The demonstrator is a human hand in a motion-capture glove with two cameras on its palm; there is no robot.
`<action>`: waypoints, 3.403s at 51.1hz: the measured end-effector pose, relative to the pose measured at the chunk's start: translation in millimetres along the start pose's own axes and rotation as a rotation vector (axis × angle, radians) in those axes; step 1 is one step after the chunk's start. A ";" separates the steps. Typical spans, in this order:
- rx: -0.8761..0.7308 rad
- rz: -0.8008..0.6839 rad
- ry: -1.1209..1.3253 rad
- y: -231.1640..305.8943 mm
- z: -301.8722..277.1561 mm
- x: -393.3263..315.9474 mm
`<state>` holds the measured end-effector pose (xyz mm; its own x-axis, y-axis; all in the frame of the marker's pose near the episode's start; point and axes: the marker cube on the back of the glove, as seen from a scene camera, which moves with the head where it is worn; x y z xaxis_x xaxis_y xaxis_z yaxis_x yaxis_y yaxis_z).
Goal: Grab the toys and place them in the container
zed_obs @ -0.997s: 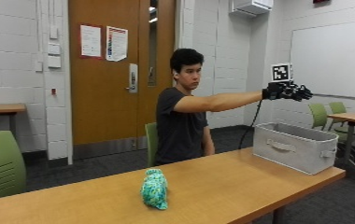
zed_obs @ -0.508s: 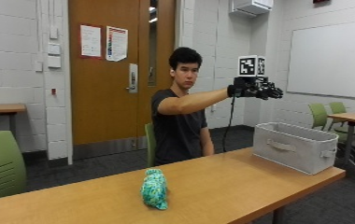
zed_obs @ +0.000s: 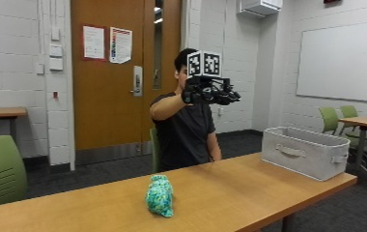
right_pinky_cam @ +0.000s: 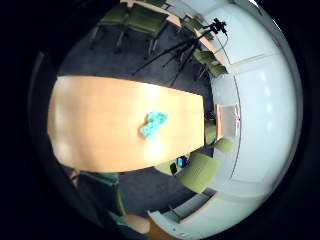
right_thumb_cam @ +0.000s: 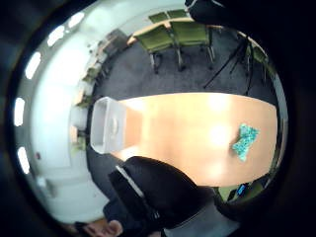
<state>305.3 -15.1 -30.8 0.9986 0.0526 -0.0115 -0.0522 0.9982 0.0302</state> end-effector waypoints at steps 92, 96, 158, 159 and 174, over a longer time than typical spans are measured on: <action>-0.266 0.205 0.020 69.3 279.8 197.0; -0.243 0.213 0.043 69.5 276.7 194.5; 0.180 0.231 -0.120 -20.9 -60.4 -106.9; 0.183 0.219 -0.120 -20.9 -64.6 -120.0; 0.173 -0.079 -0.107 -27.8 -81.1 -301.9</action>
<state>4.2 -56.3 -109.2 0.9957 -0.0377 0.0850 0.0196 0.9787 0.2042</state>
